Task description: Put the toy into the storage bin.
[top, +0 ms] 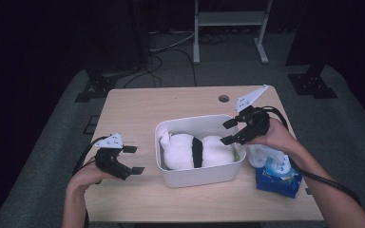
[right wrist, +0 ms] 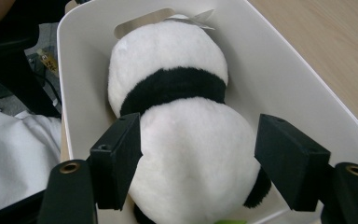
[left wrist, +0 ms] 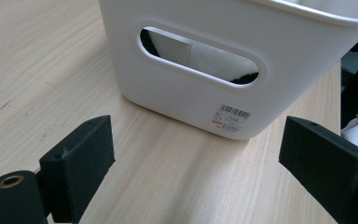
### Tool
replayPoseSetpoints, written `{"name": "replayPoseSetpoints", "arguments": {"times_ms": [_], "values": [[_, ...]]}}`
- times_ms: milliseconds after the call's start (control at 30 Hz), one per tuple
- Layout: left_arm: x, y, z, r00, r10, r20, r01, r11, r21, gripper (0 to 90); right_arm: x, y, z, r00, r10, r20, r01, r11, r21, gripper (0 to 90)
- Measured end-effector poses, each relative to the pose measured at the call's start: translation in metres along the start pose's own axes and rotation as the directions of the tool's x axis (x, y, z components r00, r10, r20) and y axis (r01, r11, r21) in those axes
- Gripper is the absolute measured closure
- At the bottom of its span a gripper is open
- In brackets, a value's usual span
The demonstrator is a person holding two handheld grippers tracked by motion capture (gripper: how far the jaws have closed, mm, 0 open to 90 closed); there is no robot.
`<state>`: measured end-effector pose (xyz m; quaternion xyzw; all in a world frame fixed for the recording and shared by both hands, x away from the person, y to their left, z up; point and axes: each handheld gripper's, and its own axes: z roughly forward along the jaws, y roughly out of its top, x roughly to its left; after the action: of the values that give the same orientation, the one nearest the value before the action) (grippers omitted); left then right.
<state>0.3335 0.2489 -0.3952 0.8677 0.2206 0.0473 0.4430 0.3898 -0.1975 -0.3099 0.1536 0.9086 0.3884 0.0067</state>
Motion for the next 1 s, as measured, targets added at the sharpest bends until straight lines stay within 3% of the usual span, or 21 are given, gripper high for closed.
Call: {"name": "replayPoseSetpoints", "arguments": {"times_ms": [500,1000], "values": [[0.002,-0.002,0.002,0.9999,-0.005,-0.011,0.005,1.0000,-0.007,8.9,-0.005,-0.029,-0.026,0.9962,0.070,0.051,-0.068,0.996,-0.055,28.8],[0.002,-0.002,0.003,0.9999,0.000,-0.015,0.000,0.9999,-0.010,8.9,-0.006,-0.063,-0.050,0.9856,0.130,0.108,-0.119,0.988,-0.103,28.9]]}}
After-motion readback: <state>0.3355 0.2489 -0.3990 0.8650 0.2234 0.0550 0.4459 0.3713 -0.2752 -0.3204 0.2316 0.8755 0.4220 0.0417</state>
